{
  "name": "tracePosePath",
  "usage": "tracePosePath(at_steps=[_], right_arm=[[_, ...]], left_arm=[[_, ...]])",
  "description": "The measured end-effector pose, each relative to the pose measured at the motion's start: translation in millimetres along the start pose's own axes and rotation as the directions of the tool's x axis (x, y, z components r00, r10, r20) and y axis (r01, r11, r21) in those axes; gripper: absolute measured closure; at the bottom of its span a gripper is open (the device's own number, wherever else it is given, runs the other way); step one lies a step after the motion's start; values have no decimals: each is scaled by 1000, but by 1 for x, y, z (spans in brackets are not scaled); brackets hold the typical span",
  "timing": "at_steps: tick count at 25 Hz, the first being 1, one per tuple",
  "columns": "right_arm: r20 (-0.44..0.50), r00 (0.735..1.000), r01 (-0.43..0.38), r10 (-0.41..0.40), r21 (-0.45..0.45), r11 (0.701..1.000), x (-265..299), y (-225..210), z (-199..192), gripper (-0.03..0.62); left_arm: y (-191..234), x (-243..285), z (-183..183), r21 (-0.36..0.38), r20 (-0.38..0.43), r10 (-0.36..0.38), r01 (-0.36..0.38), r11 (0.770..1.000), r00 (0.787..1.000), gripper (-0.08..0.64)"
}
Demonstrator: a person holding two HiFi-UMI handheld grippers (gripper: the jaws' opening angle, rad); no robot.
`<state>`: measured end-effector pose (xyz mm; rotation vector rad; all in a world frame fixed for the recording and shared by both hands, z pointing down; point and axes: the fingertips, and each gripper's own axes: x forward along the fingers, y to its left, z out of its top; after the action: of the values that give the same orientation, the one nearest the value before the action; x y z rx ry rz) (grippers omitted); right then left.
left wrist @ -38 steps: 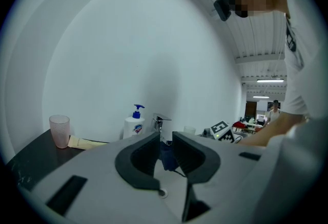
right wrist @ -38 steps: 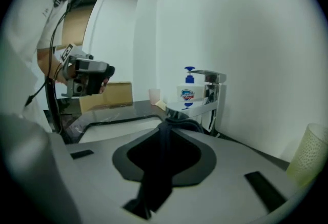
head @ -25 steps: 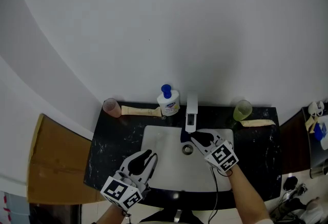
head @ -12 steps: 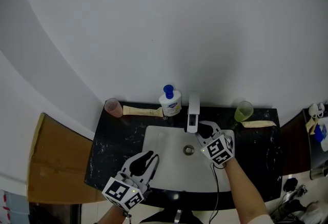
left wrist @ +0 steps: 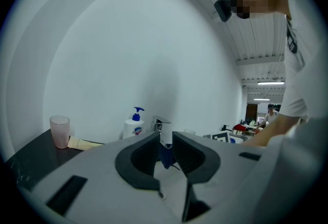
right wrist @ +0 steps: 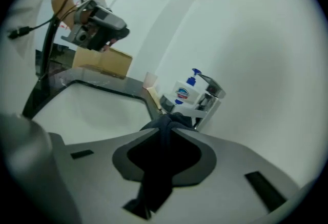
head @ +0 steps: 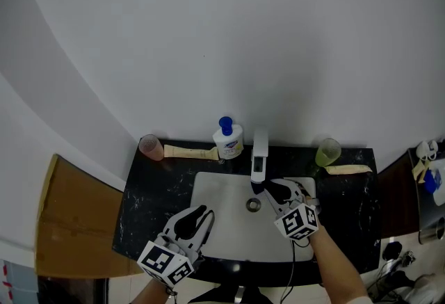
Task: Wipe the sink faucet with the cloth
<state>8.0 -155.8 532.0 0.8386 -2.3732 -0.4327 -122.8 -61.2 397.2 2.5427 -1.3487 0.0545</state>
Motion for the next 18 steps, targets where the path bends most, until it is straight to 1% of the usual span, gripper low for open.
tracePosePath(at_steps=[3,5,8,11,14,16,18], right_arm=[[-4,999,45,-45,53,998,18,-29,0,522],[11,999,37,-37,62,997,24,-32,7,522],[51,999,-5,2,59,998,12,-14,15,522],[91,995,-35,33,22,999,-16,13,23,522],[77,996,-49,49,-2,999,-30,25,19,522],[45,999,-25,24,17,1000,-22,16,6,522],[28,999,25,-26,42,999,-10,-6,-2,522]], left_arm=[[0,0,-2,3,-9,2,-2,1000,1000,483],[2,-2,-2,6,-12,9,-9,1000,1000,482],[4,-4,-2,5,-12,22,-22,1000,1000,483],[5,-3,0,8,-10,22,-22,1000,1000,483],[5,-1,2,9,-6,22,-22,1000,1000,483],[4,-1,2,11,-7,24,-24,1000,1000,483],[1,0,2,12,-10,23,-23,1000,1000,482]])
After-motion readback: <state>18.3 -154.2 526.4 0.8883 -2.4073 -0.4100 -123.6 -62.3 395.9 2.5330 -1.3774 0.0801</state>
